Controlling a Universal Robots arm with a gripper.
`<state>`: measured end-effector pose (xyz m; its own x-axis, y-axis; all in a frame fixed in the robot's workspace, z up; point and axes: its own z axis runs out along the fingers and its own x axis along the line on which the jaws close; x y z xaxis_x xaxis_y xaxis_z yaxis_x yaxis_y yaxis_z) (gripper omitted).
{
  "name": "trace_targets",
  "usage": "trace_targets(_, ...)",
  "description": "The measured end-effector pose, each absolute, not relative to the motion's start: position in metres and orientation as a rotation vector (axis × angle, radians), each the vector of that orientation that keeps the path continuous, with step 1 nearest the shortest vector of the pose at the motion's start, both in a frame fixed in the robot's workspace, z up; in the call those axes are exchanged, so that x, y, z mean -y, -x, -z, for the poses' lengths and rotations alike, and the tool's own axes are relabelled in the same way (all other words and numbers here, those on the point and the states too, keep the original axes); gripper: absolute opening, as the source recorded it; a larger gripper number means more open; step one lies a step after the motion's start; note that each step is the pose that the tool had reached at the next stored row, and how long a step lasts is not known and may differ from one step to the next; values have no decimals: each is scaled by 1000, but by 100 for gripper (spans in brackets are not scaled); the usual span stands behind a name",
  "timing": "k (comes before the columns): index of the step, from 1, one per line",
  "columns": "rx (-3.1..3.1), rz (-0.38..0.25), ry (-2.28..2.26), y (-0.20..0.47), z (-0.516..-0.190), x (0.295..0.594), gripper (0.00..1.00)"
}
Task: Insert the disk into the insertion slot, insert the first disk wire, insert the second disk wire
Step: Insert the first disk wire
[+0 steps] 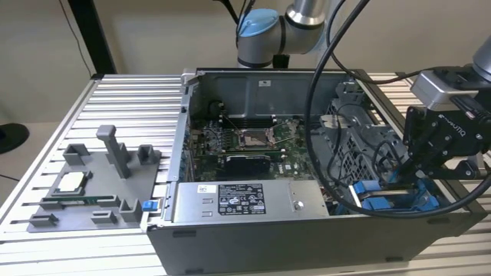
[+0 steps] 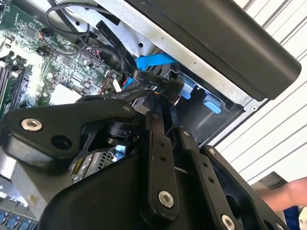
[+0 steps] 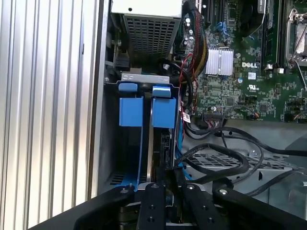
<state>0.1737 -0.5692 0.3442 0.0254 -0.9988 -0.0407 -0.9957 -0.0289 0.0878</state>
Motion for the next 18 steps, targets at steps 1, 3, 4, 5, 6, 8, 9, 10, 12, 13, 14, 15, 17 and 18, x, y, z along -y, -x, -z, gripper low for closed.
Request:
trace_targets(1, 2165, 141, -2224, -174, -344, 569, 0)
trace_targets(3, 2165, 141, -2225, -174, -343, 569, 0)
trace_targets(4, 2165, 140, -2225, -174, -342, 569, 0)
trace_targets(5, 2165, 140, -2225, -174, -341, 569, 0)
trace_targets(6, 2165, 140, -2225, -173, -341, 569, 0)
trace_targets(8, 2166, 139, -2225, -173, -340, 569, 0)
trace_targets(9, 2166, 139, -2226, -173, -339, 569, 0)
trace_targets(10, 2166, 139, -2226, -173, -338, 569, 0)
trace_targets(12, 2166, 138, -2226, -173, -337, 569, 0)
trace_targets(13, 2166, 137, -2226, -173, -336, 569, 0)
trace_targets(14, 2166, 136, -2226, -173, -335, 569, 0)
trace_targets(15, 2166, 136, -2226, -173, -334, 569, 0)
trace_targets(17, 2166, 136, -2226, -173, -334, 569, 0)
trace_targets(18, 2167, 137, -2227, -173, -333, 569, 0)
